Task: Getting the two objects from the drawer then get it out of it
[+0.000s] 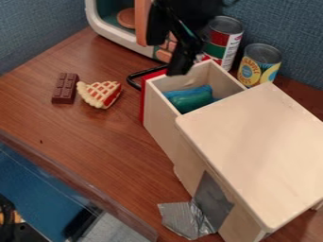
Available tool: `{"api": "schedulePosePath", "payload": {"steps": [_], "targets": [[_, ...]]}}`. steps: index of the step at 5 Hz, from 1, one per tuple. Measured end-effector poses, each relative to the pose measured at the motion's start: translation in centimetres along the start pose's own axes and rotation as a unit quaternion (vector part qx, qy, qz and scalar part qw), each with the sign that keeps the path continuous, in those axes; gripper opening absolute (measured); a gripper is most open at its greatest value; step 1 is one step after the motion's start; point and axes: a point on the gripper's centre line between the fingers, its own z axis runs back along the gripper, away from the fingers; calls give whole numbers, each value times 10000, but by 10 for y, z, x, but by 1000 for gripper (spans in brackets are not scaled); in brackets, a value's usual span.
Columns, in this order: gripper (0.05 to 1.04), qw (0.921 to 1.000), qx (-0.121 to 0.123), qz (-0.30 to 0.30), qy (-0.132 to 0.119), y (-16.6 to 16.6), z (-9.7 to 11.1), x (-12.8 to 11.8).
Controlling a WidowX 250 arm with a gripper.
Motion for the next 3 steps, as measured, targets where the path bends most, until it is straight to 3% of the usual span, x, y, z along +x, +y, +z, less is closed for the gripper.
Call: {"api": "schedulePosePath", "payload": {"steps": [1,3], "targets": [[999,9997,32,-92,-238,-11,-1,11],[999,9993,81,-223,-303,-22,-17,37]]}}
